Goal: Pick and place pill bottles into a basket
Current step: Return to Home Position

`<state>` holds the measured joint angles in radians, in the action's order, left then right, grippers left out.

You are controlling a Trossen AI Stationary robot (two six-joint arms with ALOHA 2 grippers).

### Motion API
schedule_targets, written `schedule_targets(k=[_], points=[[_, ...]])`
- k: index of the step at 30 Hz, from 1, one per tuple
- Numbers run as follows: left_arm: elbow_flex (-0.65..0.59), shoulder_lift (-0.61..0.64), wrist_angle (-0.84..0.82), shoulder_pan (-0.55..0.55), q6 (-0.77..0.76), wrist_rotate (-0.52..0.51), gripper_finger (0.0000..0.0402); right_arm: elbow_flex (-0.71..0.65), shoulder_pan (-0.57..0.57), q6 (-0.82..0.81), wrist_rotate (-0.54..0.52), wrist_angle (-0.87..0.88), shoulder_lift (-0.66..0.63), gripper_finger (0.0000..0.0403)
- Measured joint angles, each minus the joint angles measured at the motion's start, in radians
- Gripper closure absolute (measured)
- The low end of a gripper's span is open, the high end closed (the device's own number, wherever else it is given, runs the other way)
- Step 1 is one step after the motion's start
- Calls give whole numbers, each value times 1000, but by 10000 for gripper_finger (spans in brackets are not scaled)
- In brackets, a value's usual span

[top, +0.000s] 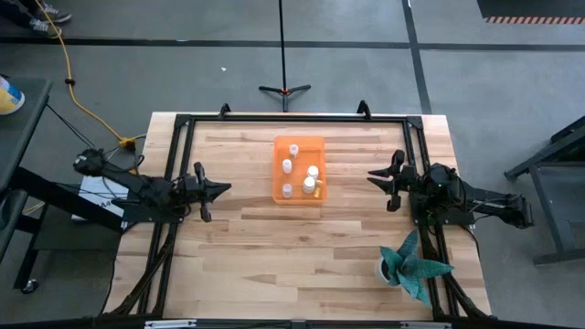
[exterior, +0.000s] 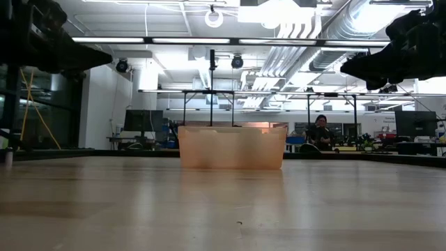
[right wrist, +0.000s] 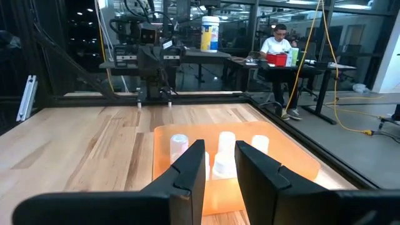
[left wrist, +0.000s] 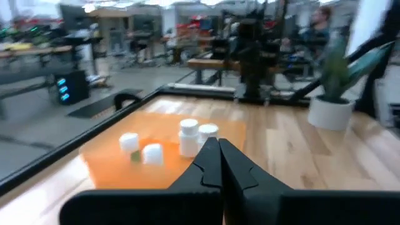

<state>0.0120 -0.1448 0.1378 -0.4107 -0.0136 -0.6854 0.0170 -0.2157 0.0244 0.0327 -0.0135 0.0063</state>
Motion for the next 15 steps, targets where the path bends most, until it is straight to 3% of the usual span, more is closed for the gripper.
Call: schedule_targets(k=[10, 15], points=[[-1, -4, -29, 305, 26, 427, 375, 0, 0, -50, 29, -5, 0, 325], [-1, -7, -88, 325, 2, 468, 379, 0, 0, -54, 29, 4, 0, 325]])
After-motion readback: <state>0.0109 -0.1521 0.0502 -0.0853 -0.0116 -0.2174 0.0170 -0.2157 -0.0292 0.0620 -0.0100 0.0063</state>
